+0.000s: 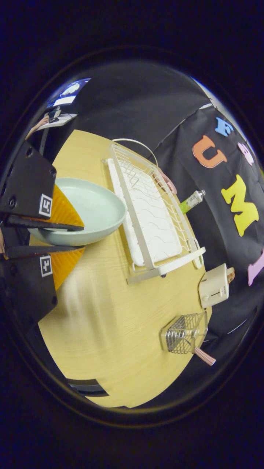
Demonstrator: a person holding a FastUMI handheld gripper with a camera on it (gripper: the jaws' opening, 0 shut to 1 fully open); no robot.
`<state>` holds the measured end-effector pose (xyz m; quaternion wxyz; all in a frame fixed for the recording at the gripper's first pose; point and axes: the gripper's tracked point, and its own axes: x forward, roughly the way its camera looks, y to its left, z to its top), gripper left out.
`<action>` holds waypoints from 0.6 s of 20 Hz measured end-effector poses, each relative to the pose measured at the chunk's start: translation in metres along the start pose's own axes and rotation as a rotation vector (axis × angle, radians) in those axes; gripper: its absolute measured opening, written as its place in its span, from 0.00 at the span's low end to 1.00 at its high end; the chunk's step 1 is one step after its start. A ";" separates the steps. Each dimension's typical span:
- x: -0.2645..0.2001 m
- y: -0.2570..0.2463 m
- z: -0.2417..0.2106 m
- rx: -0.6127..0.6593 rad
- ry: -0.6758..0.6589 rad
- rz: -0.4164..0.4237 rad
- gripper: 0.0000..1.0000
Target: Take the plate from the dish rack, then take the spoon from the basket and place it into the plate.
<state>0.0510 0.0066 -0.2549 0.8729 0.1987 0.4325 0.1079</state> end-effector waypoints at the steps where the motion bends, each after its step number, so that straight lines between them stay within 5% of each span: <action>1: 0.003 -0.003 -0.003 0.016 0.004 0.017 0.25; 11: 0.008 -0.031 0.000 -0.057 -0.071 -0.053 0.39; 12: 0.005 -0.035 0.004 -0.078 -0.092 -0.074 0.53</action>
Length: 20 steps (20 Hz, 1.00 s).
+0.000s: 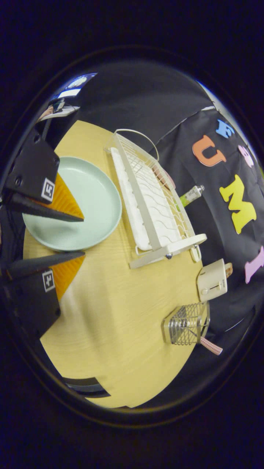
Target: Take the plate from the dish rack, then take the spoon from the basket and place it into the plate.
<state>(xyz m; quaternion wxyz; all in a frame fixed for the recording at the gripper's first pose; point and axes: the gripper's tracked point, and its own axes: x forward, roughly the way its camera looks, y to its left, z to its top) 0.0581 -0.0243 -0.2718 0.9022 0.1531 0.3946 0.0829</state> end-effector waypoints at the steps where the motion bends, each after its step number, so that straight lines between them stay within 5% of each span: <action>1: -0.004 -0.001 0.003 -0.013 -0.019 -0.009 0.66; 4: -0.017 -0.009 0.021 -0.016 -0.101 -0.024 0.83; 11: -0.057 -0.055 0.079 -0.089 -0.402 -0.147 0.91; 13: -0.067 -0.075 0.097 -0.092 -0.478 -0.187 1.00; 20: -0.078 -0.139 0.135 -0.176 -0.658 -0.289 1.00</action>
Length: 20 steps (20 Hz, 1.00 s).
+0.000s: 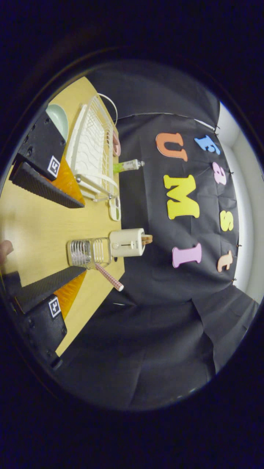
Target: Take the plate from the dish rack, then take the spoon from the basket and place it into the plate.
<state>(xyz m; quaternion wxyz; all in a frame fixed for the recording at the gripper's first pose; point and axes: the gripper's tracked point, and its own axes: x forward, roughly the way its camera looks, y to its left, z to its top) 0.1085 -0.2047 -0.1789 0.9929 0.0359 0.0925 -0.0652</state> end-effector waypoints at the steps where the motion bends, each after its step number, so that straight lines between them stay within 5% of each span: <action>1: 0.005 -0.011 0.001 0.000 -0.017 -0.019 1.00; 6: 0.039 -0.043 0.010 0.083 -0.029 -0.031 1.00; 20: 0.138 -0.053 0.053 0.023 -0.010 -0.032 1.00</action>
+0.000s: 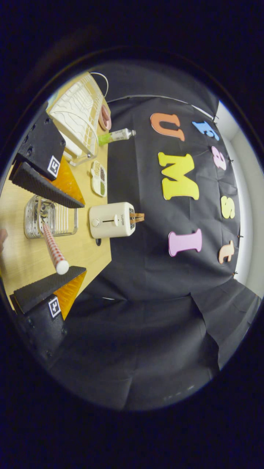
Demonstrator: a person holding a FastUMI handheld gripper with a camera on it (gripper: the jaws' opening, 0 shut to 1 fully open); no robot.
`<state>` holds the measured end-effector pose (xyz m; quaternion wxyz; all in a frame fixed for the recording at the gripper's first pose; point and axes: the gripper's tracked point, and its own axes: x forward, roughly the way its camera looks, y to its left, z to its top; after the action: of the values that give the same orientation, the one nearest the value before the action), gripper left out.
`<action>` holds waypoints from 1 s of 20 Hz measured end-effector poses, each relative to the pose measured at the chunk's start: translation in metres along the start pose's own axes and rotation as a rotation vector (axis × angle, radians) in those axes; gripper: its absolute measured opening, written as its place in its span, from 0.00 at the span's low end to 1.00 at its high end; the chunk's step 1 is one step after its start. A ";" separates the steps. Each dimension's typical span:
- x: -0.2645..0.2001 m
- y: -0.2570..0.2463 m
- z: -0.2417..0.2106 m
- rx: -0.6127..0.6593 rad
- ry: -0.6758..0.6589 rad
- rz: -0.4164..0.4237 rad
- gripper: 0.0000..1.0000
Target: Take the plate from the dish rack, then take the spoon from the basket and place it into the plate.
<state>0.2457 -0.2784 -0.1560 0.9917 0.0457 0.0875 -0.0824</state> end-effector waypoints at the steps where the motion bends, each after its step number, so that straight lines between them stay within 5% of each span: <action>1: 0.003 0.007 -0.004 0.012 0.012 0.016 1.00; 3: 0.006 0.006 -0.006 0.033 0.013 0.014 1.00; 8: 0.008 0.012 -0.007 0.127 -0.015 0.035 0.33; 14: -0.001 0.025 0.020 0.007 -0.059 -0.003 0.21; 20: -0.029 0.033 0.071 0.025 -0.116 -0.034 0.21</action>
<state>0.2350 -0.2488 -0.0786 0.9929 0.0518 0.0297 -0.1027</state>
